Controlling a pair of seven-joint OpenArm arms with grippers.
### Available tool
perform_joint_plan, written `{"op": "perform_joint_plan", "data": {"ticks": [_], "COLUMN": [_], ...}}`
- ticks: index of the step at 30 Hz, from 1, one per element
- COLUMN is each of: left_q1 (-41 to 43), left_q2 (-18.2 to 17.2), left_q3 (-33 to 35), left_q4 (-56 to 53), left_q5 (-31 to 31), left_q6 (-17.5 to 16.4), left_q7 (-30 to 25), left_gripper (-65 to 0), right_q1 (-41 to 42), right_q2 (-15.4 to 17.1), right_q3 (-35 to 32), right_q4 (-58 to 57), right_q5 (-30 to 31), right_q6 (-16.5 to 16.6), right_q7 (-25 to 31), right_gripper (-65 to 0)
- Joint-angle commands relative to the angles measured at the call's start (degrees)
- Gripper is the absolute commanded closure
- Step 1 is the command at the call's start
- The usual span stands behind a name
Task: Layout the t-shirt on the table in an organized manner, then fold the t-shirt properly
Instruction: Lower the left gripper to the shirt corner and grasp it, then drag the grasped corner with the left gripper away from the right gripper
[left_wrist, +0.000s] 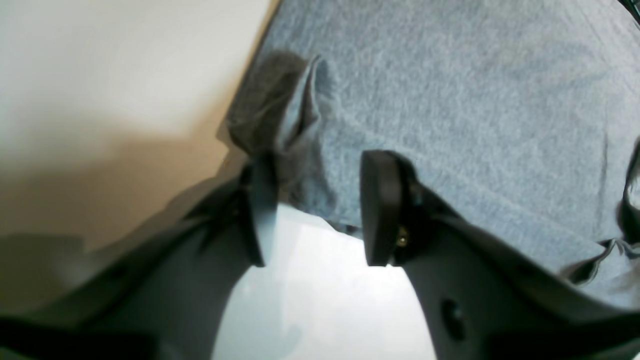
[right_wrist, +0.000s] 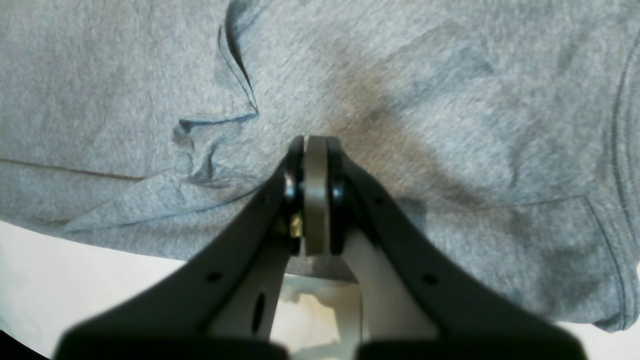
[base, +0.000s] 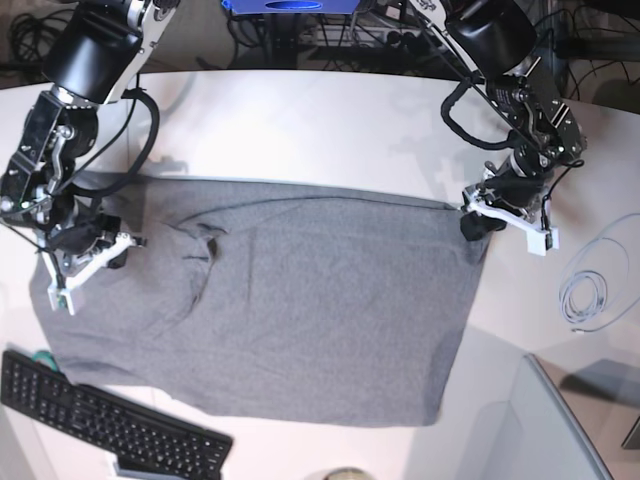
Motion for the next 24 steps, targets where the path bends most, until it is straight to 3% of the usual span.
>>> {"op": "perform_joint_plan", "data": {"ticks": [1, 24], "left_q1": [-0.84, -1.98], "left_q2": [-0.36, -0.54], "left_q3": [0.29, -0.06], "left_q4": [0.90, -1.56], "left_q5": [-1.13, -1.05], "left_q6": [-0.39, -0.39], "left_q7": [-1.04, -1.12], "left_gripper": [-23.0, -22.7], "right_q1": [1.05, 0.88], "right_q2": [0.30, 0.30], "right_q3": [0.13, 0.21], "right_q4": [0.86, 0.86], "right_q5": [0.68, 0.68], "right_q6": [0.45, 0.45], "right_q7": [1.13, 1.13], "right_gripper": [0.0, 0.0]}}
